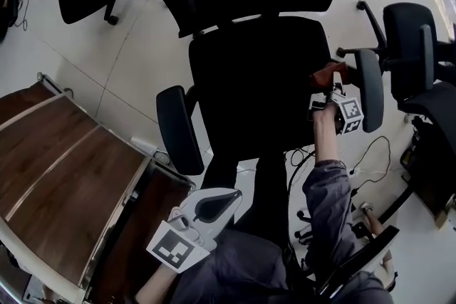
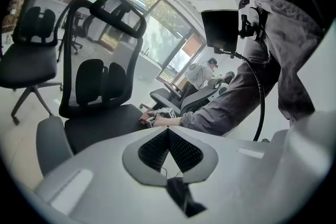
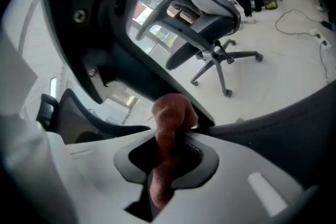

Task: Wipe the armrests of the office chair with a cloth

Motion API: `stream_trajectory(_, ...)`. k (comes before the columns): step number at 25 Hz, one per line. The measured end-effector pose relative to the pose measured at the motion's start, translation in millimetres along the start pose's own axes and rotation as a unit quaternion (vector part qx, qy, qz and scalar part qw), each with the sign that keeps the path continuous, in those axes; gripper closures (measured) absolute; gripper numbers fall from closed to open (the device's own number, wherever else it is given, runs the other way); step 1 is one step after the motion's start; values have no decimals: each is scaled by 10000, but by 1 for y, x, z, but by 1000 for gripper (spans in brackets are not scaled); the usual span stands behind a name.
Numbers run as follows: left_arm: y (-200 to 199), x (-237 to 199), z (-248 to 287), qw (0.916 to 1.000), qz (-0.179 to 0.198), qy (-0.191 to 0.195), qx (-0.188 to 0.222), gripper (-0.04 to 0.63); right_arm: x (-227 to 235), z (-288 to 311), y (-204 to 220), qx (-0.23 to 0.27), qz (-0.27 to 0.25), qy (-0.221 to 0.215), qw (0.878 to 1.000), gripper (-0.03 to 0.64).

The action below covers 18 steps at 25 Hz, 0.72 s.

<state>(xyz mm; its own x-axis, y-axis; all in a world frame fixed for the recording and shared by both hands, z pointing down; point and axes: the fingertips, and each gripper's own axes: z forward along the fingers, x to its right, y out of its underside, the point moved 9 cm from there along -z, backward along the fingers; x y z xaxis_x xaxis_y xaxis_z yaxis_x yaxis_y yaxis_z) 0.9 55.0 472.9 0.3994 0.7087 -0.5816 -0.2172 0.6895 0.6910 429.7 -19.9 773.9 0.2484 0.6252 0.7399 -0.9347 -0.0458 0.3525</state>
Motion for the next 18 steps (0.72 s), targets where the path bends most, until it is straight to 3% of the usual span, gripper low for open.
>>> stream_trajectory(5, 9, -3, -3, 9999, -105, -84, -15, 580, 6, 2, 6, 5, 195, 124, 9997, 560)
stream_trajectory(12, -16, 8, -14, 9993, -100, -156, 312, 580, -57, -62, -3, -469, -81, -588, 9971, 560)
stream_trajectory(15, -33, 15, -25, 9983, -172, -273, 491, 580, -105, -102, -5, -1019, -768, -1048, 9863, 558)
stream_trajectory(18, -47, 22, -38, 9954, 7, -539, 791, 580, -161, -143, -11, -1589, -1263, -1596, 9661, 558)
